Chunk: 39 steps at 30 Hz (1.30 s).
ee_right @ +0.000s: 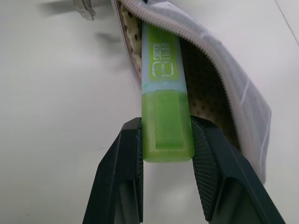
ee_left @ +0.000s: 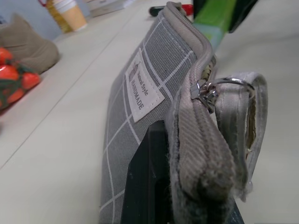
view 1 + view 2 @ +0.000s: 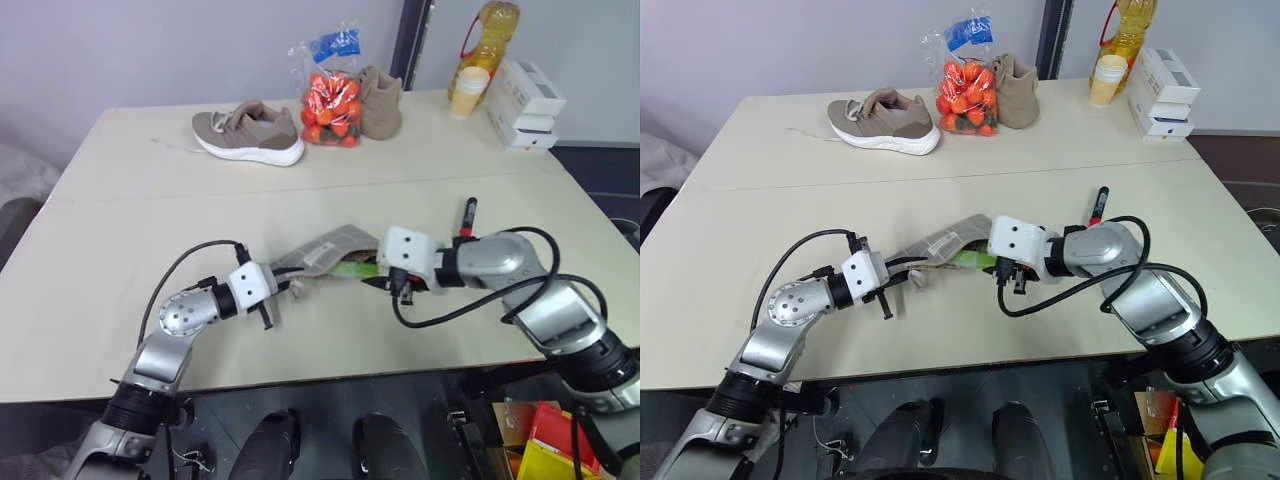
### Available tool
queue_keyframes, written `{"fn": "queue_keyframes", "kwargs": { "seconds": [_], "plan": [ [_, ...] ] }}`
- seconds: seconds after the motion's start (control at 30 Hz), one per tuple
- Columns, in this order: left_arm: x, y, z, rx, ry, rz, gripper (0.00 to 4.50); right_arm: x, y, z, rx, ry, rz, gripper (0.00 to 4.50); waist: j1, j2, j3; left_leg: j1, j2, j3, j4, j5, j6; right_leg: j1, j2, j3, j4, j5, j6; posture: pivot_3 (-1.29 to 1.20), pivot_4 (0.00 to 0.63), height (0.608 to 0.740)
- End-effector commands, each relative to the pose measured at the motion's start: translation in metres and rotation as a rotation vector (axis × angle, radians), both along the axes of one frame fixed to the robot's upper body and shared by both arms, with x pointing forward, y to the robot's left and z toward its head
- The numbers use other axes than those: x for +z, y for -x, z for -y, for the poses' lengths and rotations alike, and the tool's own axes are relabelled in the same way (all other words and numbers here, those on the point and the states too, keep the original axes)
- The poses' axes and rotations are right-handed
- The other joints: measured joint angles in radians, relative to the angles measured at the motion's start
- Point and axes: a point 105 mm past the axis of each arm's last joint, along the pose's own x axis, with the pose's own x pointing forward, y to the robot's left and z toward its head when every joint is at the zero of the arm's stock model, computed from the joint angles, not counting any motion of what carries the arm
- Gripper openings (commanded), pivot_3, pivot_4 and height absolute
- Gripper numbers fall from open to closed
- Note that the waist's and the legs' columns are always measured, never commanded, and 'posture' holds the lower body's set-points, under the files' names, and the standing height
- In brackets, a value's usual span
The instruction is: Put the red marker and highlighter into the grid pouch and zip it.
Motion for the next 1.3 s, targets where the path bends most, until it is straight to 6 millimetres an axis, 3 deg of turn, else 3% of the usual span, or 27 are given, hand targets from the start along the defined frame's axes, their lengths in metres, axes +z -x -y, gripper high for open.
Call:
{"fn": "queue_keyframes", "kwargs": {
  "seconds": [0.03, 0.07, 0.1, 0.27, 0.4, 0.53, 0.67, 0.8, 1.03, 1.1, 1.2, 1.3],
  "plan": [
    [0.016, 0.005, 0.01, -0.071, 0.015, 0.056, 0.0, 0.015, 0.006, -0.019, 0.106, -0.013, 0.069, 0.87, 0.0, 0.0, 0.0, 0.0, 0.0, 0.0, 0.0, 0.0, 0.0, 0.0, 0.0, 0.0, 0.0, 0.0, 0.0, 0.0, 0.15, 0.74],
    [0.016, 0.004, 0.009, -0.065, 0.013, 0.056, 0.0, 0.016, 0.005, -0.018, 0.095, -0.021, 0.073, 0.87, 0.0, 0.0, 0.0, 0.0, 0.0, 0.0, 0.0, 0.0, 0.0, 0.0, 0.0, 0.0, 0.0, 0.0, 0.0, 0.0, 0.15, 0.74],
    [0.016, 0.003, 0.007, -0.055, 0.015, 0.054, 0.0, 0.017, 0.002, -0.016, 0.074, -0.031, 0.075, 1.93, 0.0, 0.0, 0.0, -0.001, 0.0, 0.0, 0.0, 0.0, 0.0, 0.0, 0.0, 0.0, 0.0, 0.0, 0.0, 0.0, 0.15, 0.74],
    [0.017, -0.003, 0.001, 0.014, 0.07, 0.035, 0.0, 0.031, -0.008, 0.004, -0.044, -0.101, 0.116, 4.44, 0.001, 0.0, 0.0, -0.001, 0.0, 0.0, 0.0, 0.0, 0.0, 0.0, 0.0, 0.0, 0.0, 0.0, 0.0, 0.0, 0.15, 0.74],
    [0.016, -0.006, 0.002, 0.049, 0.115, 0.013, 0.0, 0.041, -0.011, 0.026, -0.151, -0.184, 0.106, 4.44, 0.003, 0.0, 0.0, -0.001, 0.0, 0.0, 0.001, 0.0, 0.0, 0.0, 0.0, 0.0, 0.0, 0.0, 0.0, 0.0, 0.15, 0.74],
    [0.013, -0.017, 0.006, 0.137, 0.189, -0.009, 0.0, 0.041, -0.027, 0.076, -0.405, -0.311, 0.097, 4.44, 0.006, 0.0, 0.0, -0.001, 0.0, 0.0, 0.001, 0.0, 0.0, 0.0, 0.0, 0.0, 0.0, 0.0, 0.0, 0.0, 0.15, 0.74],
    [0.017, -0.03, 0.012, 0.227, 0.269, -0.014, 0.0, 0.024, -0.055, 0.126, -0.743, -0.42, 0.05, 4.44, 0.013, -0.001, 0.0, 0.0, 0.0, 0.0, 0.002, 0.0, 0.0, 0.001, 0.0, 0.0, 0.001, 0.001, 0.001, 0.0, 0.15, 0.74],
    [0.019, -0.036, 0.019, 0.273, 0.307, -0.012, 0.0, 0.009, -0.073, 0.158, -0.994, -0.502, 0.061, 4.44, 0.016, 0.0, 0.0, 0.001, 0.0, 0.001, 0.002, 0.0, 0.0, 0.001, 0.001, 0.0, 0.002, 0.001, 0.001, 0.0, 0.15, 0.74],
    [0.017, -0.037, 0.023, 0.291, 0.301, -0.012, 0.0, -0.018, -0.089, 0.186, -1.311, -0.592, 0.025, 4.44, 0.016, 0.0, 0.0, 0.001, 0.0, 0.002, 0.001, 0.001, 0.0, 0.0, 0.001, 0.001, 0.002, 0.001, 0.001, 0.0, 0.15, 0.74],
    [0.015, -0.037, 0.021, 0.295, 0.291, -0.013, 0.0, -0.026, -0.09, 0.185, -1.323, -0.613, -0.006, 4.44, 0.016, 0.0, 0.0, 0.001, 0.0, 0.002, 0.002, 0.001, 0.0, 0.001, 0.001, 0.001, 0.002, 0.001, 0.001, 0.0, 0.15, 0.74],
    [0.013, -0.037, 0.017, 0.302, 0.279, -0.016, 0.0, -0.028, -0.092, 0.182, -1.325, -0.645, -0.025, 3.65, 0.013, 0.0, -0.001, 0.001, 0.0, 0.002, 0.001, 0.001, 0.0, 0.001, 0.001, 0.001, 0.002, 0.001, 0.001, 0.0, 0.15, 0.74],
    [0.012, -0.037, 0.014, 0.306, 0.273, -0.018, 0.0, -0.028, -0.092, 0.18, -1.314, -0.65, -0.028, 2.05, 0.009, 0.0, -0.001, 0.002, 0.0, 0.002, 0.001, 0.001, 0.0, 0.001, 0.002, 0.001, 0.003, 0.001, 0.001, 0.0, 0.15, 0.74]
  ]
}}
